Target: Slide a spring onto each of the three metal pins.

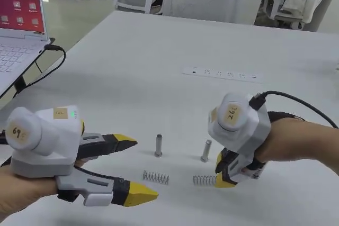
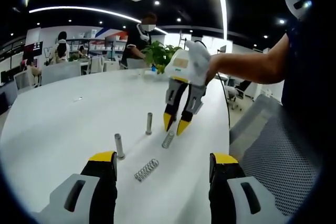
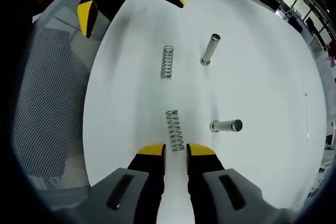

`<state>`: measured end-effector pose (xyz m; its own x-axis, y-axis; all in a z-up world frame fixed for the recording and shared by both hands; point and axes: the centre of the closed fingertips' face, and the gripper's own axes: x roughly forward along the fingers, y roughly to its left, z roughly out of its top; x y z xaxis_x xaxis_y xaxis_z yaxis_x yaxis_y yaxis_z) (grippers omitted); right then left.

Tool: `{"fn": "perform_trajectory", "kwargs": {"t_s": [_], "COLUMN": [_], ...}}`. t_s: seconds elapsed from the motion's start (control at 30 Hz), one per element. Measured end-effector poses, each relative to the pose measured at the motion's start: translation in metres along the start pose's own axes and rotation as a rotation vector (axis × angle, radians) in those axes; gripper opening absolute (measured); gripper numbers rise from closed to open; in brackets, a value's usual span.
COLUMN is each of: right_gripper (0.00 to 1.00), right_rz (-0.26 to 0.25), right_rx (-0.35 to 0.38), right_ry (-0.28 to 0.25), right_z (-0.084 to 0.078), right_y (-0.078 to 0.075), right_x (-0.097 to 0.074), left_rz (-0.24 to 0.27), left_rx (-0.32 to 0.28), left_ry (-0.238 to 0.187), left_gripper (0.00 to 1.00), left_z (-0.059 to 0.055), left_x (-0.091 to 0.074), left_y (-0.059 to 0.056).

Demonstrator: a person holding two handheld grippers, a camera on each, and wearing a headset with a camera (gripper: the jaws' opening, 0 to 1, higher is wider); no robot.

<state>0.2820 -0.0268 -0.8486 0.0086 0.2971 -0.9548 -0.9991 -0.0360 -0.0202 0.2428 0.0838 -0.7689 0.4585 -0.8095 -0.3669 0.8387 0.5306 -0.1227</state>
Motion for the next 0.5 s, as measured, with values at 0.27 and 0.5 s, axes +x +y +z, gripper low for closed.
{"fn": "perform_trajectory", "kwargs": {"t_s": [0.27, 0.5], "right_gripper": [0.13, 0.12], "right_rz": [0.006, 0.01], "right_rx": [-0.015, -0.022], "right_ry": [0.013, 0.021], "right_z": [-0.0005, -0.0012], "right_y": [-0.0022, -0.0024], "right_x": [0.0052, 0.0089], "left_rz": [-0.002, -0.003], "left_rx": [-0.004, -0.007], "left_ry": [0.0, 0.002], "left_gripper": [0.67, 0.67], "left_z": [0.0004, -0.0008], "left_x": [0.0001, -0.0007], "left_y": [-0.0012, -0.0014]}}
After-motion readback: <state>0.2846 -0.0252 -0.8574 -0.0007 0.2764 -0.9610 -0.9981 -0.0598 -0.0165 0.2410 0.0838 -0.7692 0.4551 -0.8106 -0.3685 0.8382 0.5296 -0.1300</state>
